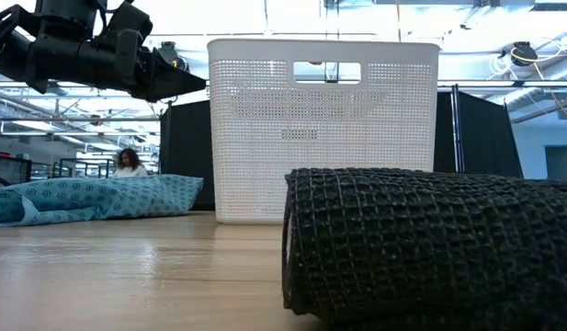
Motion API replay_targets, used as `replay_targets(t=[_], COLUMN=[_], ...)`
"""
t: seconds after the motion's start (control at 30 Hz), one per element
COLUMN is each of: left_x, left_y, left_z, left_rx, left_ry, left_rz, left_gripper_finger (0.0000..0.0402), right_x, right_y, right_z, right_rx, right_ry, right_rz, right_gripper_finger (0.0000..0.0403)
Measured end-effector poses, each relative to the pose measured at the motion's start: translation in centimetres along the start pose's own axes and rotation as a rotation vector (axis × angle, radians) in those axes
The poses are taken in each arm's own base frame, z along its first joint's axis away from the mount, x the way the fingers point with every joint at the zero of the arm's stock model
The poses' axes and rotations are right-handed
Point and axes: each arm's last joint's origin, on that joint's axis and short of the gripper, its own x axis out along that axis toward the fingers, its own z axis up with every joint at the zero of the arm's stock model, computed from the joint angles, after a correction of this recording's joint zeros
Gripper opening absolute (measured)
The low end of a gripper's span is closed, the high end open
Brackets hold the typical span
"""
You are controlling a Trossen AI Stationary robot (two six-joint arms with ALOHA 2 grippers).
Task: Pick & place medical supplies in basket/bin
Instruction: Put the white pill bottle in the white bin
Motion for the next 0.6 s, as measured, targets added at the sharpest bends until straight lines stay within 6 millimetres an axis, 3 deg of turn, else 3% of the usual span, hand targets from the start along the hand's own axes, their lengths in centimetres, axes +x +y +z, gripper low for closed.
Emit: replay_targets(t=[0.17,0.27,0.6], left_x=[0.0,0.0,0.0], left_y=[0.0,-0.1,-0.1], left_z=[-0.1,-0.3,-0.8], left_rx=[-0.006,0.0,0.018], left_ry=[0.009,0.036,0.077], left_rz=[-0.001,-0.005,-0.011], left_gripper_finger=[0.0041,0.0036,0.0041], right_x=[-6.2,-8.7,-10.7], right_y=[-2.0,-3.0,-3.7], right_z=[0.7,-0.1,-8.8], right_rx=[-0.008,-0.004,0.084], right_ry=[-0.093,-0.138,-0.339], right_rz=[-0.044,-0.129,-0.175], right_gripper_finger=[0.0172,0.0171,0.0172])
